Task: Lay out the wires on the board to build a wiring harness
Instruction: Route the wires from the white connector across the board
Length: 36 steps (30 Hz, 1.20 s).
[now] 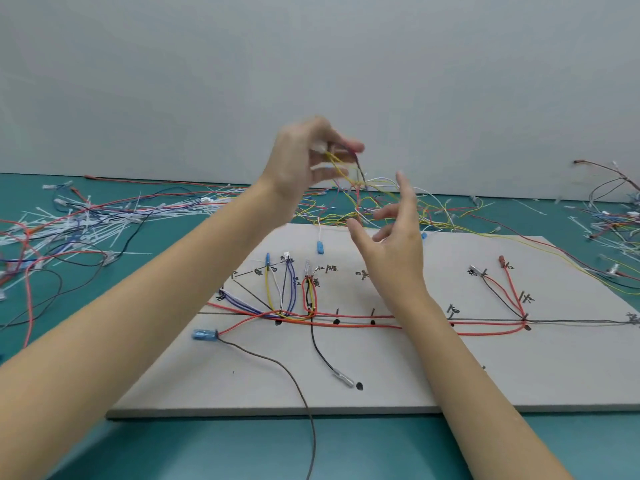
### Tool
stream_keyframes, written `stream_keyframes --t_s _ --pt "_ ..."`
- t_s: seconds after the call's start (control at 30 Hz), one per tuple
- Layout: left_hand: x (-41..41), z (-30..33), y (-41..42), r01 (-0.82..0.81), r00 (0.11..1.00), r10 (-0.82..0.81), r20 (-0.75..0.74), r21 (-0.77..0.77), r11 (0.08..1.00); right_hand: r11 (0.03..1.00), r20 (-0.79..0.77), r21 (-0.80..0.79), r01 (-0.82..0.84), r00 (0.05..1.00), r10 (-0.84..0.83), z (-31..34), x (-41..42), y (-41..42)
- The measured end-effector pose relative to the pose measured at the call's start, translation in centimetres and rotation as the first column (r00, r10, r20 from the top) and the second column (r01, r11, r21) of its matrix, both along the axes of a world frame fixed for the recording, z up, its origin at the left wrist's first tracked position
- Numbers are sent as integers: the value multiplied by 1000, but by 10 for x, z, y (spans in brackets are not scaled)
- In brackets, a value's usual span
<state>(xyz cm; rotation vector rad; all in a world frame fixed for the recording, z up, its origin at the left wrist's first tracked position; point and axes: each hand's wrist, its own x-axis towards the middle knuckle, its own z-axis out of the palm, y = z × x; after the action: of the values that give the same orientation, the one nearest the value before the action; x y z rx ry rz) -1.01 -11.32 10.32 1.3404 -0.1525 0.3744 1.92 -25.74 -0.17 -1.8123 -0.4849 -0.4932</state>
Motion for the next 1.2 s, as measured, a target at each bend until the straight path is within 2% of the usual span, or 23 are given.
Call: stream_keyframes --t_s 0.07,0.13,0.2,0.27,0.3,0.33,0.4,0.43,0.53,0.63,0.67,0.73,0.8,0.83,0.9,1.0,1.07,1.1,1.2 --pt "-15 -10 -12 83 996 -88 15 217 973 999 41 -38 7 999 -6 2 -1 0" --pt "-29 -21 -23 176 982 -190 10 332 927 996 94 -80 -32 995 39 6 -2 0" --pt "-33 -31 -29 206 976 -219 6 315 927 994 123 -77 -78 989 87 7 -4 -1" --pt "-28 -41 -29 144 989 -145 -6 173 974 993 121 -75 -89 988 98 7 -6 -2" --pt "-22 -46 -25 61 998 -60 -13 157 986 994 77 -36 -101 992 103 8 -7 -1" --pt "-16 -51 -20 -43 999 47 -15 222 974 993 9 39 -108 994 108 9 -8 1" --pt "-3 -65 -12 -141 988 154 9 458 878 965 -121 221 -140 978 170 15 -14 6" --pt "2 -70 -9 -135 988 151 16 545 828 945 -151 284 -163 965 212 17 -16 8" --pt "12 -80 -8 -98 995 65 75 668 737 891 -208 388 -235 920 333 22 -22 12" --pt "22 -87 -10 -139 985 -12 174 826 546 841 -310 460 -283 837 451 24 -26 13" --pt "25 -90 -10 -160 981 -6 193 828 538 817 -347 490 -304 792 503 25 -27 12" --pt "31 -92 -12 -205 976 76 205 737 644 738 -383 567 -366 676 630 27 -27 9" --pt "39 -90 -15 -243 970 190 153 609 755 629 -367 651 -425 549 751 30 -26 5" --pt "45 -90 -14 -270 963 222 154 592 759 580 -354 683 -444 493 795 31 -26 3" --pt "50 -90 -11 -328 944 252 211 643 692 525 -346 709 -470 417 840 33 -24 -2" --pt "50 -92 -5 -403 915 247 318 709 579 502 -357 709 -496 362 861 34 -20 -8" --pt "48 -93 -2 -465 885 241 399 717 519 505 -363 718 -478 362 859 34 -17 -12" --pt "47 -93 0 -479 877 232 422 720 503 532 -373 719 -447 397 839 33 -14 -13" --pt "43 -95 9 -394 919 195 344 764 511 678 -444 687 -263 586 677 30 -4 -15"
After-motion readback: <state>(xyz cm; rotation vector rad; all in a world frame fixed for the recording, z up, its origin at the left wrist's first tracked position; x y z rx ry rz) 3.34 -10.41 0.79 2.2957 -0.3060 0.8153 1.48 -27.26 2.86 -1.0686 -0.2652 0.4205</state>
